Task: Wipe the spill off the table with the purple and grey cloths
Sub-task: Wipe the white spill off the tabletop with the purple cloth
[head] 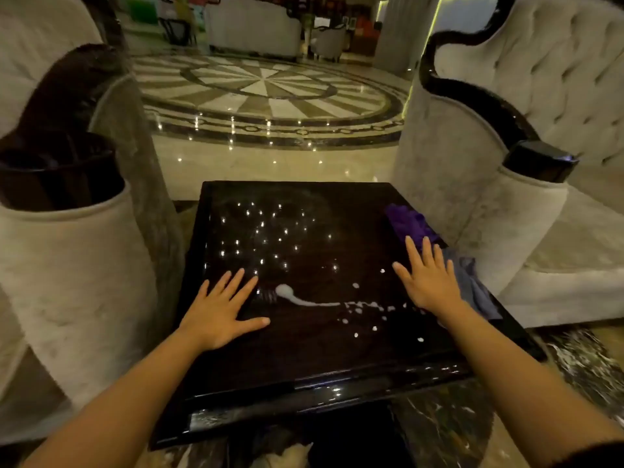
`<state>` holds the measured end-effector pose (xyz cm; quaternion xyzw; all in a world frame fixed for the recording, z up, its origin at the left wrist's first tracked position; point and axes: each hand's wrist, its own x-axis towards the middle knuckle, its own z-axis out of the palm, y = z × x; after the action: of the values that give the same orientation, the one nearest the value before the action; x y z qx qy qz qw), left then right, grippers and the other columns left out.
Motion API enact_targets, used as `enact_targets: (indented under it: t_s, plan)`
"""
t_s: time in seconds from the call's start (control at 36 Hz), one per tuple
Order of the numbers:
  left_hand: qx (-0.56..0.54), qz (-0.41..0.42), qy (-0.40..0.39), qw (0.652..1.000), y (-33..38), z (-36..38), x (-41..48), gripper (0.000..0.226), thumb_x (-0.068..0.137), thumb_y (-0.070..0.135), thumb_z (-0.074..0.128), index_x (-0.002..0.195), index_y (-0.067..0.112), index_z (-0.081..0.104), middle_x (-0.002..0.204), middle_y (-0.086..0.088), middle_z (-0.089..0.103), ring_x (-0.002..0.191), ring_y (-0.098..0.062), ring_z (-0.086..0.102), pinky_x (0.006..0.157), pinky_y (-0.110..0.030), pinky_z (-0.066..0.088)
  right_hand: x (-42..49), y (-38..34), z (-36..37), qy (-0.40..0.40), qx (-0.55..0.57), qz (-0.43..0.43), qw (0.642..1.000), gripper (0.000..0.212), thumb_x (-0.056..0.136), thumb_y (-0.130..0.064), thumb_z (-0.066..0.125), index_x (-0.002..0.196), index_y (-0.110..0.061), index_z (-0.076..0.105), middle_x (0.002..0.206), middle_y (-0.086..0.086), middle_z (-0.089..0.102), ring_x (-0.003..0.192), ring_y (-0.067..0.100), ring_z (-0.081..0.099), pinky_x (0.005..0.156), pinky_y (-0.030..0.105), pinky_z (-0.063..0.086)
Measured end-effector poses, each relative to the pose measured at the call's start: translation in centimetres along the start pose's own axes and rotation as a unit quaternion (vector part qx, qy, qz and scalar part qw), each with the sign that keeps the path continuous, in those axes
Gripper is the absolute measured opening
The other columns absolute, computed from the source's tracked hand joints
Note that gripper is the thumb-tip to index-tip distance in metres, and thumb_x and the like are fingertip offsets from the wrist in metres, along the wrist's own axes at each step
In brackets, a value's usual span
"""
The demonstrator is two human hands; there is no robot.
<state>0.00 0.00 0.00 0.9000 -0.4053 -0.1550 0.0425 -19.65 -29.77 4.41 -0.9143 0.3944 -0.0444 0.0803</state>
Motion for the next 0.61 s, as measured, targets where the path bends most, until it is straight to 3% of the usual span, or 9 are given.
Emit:
enact_targets:
  t_s: [0.14,0.36,0.47,0.61]
  plan:
    - [0.022,0.012,-0.007,1.000,0.1,-0.4,0.1,0.131,0.030,0.097,-0.015,0.144,0.033,-0.011,0.154,0.006,-0.019,0.143,-0.015,-0.017,0.116,-0.042,-0.010,5.4,0.4,-0.4,-0.030,0.005,-0.007,1.000,0.062,0.095,-0.051,0.023,0.145,-0.028,-0.005,0.157,0.010,-0.010,0.145,0.030,-0.008,0.117,0.049,0.001]
    - [0.029,0.017,-0.003,0.999,0.4,-0.5,-0.5,0.116,0.034,0.096,-0.014,0.131,0.033,-0.025,0.143,0.011,-0.028,0.133,-0.008,-0.027,0.116,-0.039,-0.011,12.4,1.4,0.2,-0.046,0.046,-0.016,0.998,0.057,0.097,-0.040,0.029,0.146,-0.021,0.006,0.155,0.023,-0.001,0.143,0.041,0.003,0.117,0.052,0.012]
    - [0.031,0.018,0.001,0.999,0.4,-0.6,-0.6,0.114,0.036,0.095,-0.014,0.132,0.034,-0.024,0.142,0.011,-0.028,0.136,-0.010,-0.025,0.115,-0.038,-0.012,15.2,2.1,0.1,-0.041,0.107,0.037,0.993,0.053,0.098,-0.034,0.029,0.146,-0.019,0.010,0.153,0.029,0.000,0.139,0.046,0.012,0.117,0.049,0.014]
    - [0.042,0.020,0.004,0.999,0.2,-0.4,-0.5,0.107,0.045,0.093,-0.009,0.133,0.035,-0.023,0.143,0.011,-0.028,0.133,-0.010,-0.029,0.115,-0.037,-0.013,17.8,3.0,1.4,-0.064,0.100,0.086,0.989,0.056,0.098,-0.034,0.031,0.146,-0.021,0.006,0.153,0.029,0.003,0.138,0.047,0.015,0.114,0.049,0.016]
